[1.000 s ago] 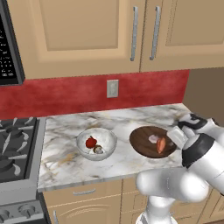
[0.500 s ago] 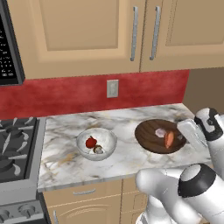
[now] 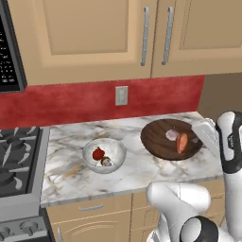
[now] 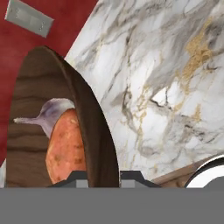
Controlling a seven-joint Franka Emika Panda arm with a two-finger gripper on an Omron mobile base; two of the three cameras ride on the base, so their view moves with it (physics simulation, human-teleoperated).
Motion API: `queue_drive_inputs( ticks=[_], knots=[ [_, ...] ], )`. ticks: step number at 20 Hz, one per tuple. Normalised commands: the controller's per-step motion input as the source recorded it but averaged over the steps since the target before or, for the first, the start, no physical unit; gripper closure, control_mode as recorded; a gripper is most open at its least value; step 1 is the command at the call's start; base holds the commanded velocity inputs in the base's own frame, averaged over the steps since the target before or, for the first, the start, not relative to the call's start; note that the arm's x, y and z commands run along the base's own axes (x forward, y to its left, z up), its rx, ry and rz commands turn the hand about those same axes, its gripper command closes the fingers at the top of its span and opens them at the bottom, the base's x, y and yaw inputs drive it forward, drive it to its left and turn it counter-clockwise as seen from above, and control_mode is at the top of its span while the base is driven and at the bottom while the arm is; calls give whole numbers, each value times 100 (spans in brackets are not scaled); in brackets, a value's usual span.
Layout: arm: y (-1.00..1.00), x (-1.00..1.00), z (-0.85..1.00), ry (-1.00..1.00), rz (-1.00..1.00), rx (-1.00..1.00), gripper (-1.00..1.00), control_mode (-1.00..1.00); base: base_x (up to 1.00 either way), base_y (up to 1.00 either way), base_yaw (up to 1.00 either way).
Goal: Place the bowl containing the sweet potato and garlic in the microwave. Close the microwave door and press the start button to microwave the meal.
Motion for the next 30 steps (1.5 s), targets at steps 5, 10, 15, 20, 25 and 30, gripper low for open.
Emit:
queue_drive_inputs(
  ticks=[5, 10, 15, 20, 25, 30],
  knots=[
    [58, -56, 41, -4, 6, -1, 100, -100, 0, 0, 0],
    [11, -48, 50, -5, 11, 0, 100, -100, 0, 0, 0],
    [0, -37, 37, -12, 6, 0, 100, -100, 0, 0, 0],
    [4, -2, 33, 0, 8, 0, 100, -100, 0, 0, 0],
    [0, 0, 2, 3, 0, 0, 100, -100, 0, 0, 0],
    [2, -61, -4, -7, 20, -1, 100, -100, 0, 0, 0]
  ],
)
